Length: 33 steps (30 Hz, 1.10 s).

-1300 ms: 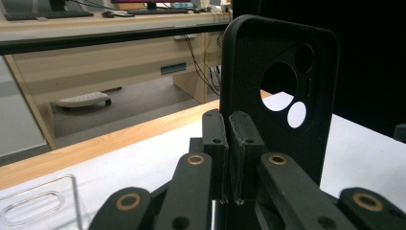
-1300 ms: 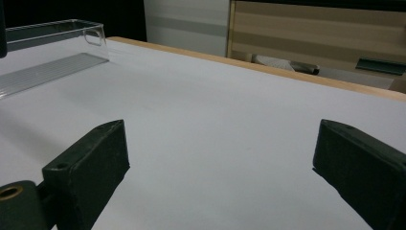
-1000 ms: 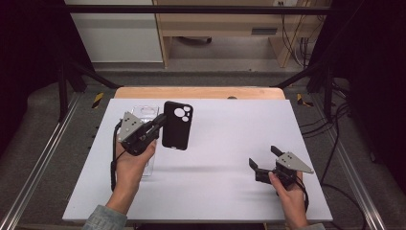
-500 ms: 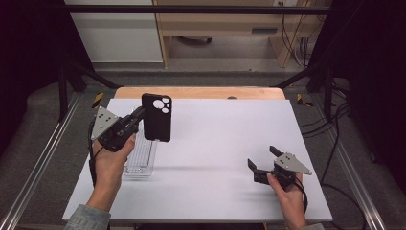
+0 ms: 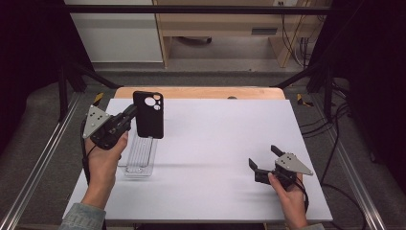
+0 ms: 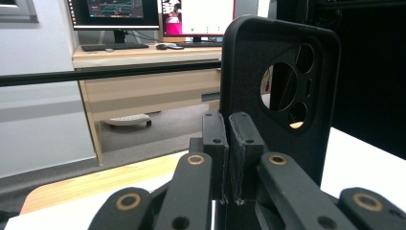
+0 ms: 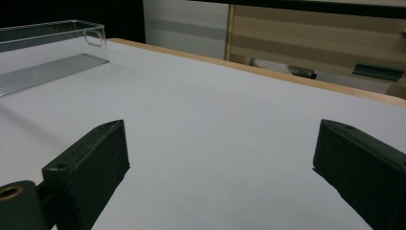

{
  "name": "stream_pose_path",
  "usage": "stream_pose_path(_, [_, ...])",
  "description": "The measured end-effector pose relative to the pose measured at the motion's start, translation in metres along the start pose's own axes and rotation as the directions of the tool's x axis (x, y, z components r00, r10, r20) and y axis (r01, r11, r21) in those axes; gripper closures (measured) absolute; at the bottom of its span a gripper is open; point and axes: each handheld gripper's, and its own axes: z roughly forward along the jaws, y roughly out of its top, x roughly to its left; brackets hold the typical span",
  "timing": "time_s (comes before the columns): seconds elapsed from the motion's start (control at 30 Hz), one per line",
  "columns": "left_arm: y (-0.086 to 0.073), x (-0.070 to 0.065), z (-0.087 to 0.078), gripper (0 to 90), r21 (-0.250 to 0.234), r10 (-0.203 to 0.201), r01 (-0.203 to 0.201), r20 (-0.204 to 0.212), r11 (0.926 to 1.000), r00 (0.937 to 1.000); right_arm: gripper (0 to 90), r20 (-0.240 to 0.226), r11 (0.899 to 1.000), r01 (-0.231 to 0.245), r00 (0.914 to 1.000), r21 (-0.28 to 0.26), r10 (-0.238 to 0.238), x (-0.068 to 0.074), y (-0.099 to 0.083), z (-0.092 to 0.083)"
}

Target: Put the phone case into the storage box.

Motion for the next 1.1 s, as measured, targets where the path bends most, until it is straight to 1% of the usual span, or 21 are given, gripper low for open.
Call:
stream_pose_path(0.07, [0.0, 0.002, 0.0, 85.9, 0.0, -0.007, 0.007, -0.003, 1.0, 1.0, 5.2, 0.002, 1.0, 0.001, 1.0, 0.0, -0.001, 0.0, 0.0, 0.0])
stream_pose_path(0.2, [0.0, 0.005, -0.004, 85.8, 0.0, 0.0, 0.0, -0.011, 1.0, 0.9999, 5.2, 0.001, 1.0, 0.005, 1.0, 0.001, -0.005, 0.001, -0.001, 0.001])
stream_pose_path(0.4, [0.001, 0.01, -0.007, 85.8, -0.002, -0.002, 0.002, -0.024, 1.0, 0.9997, 5.2, -0.002, 1.0, 0.012, 0.9999, -0.003, -0.012, 0.002, 0.0, 0.0])
stream_pose_path(0.5, [0.0, 0.012, -0.007, 85.8, -0.006, -0.008, 0.007, -0.033, 1.0, 0.9994, 5.2, 0.005, 1.0, 0.013, 0.9999, -0.008, -0.013, 0.002, 0.0, 0.0])
stream_pose_path(0.67, [0.0, 0.016, -0.007, 85.8, -0.013, -0.022, 0.022, -0.042, 0.9997, 0.9989, 5.2, 0.004, 1.0, 0.013, 0.9999, -0.011, -0.013, 0.001, 0.0, 0.0])
stream_pose_path(0.83, [0.003, 0.018, -0.009, 85.8, -0.016, -0.018, 0.018, -0.045, 0.9997, 0.9988, 5.1, 0.003, 1.0, 0.021, 0.9998, -0.014, -0.021, 0.002, 0.0, 0.0])
stream_pose_path(1.1, [0.004, 0.022, -0.013, 85.8, -0.022, -0.023, 0.022, -0.059, 0.9995, 0.998, 5.1, 0.009, 1.0, 0.015, 0.9998, -0.023, -0.015, 0.002, 0.001, -0.001])
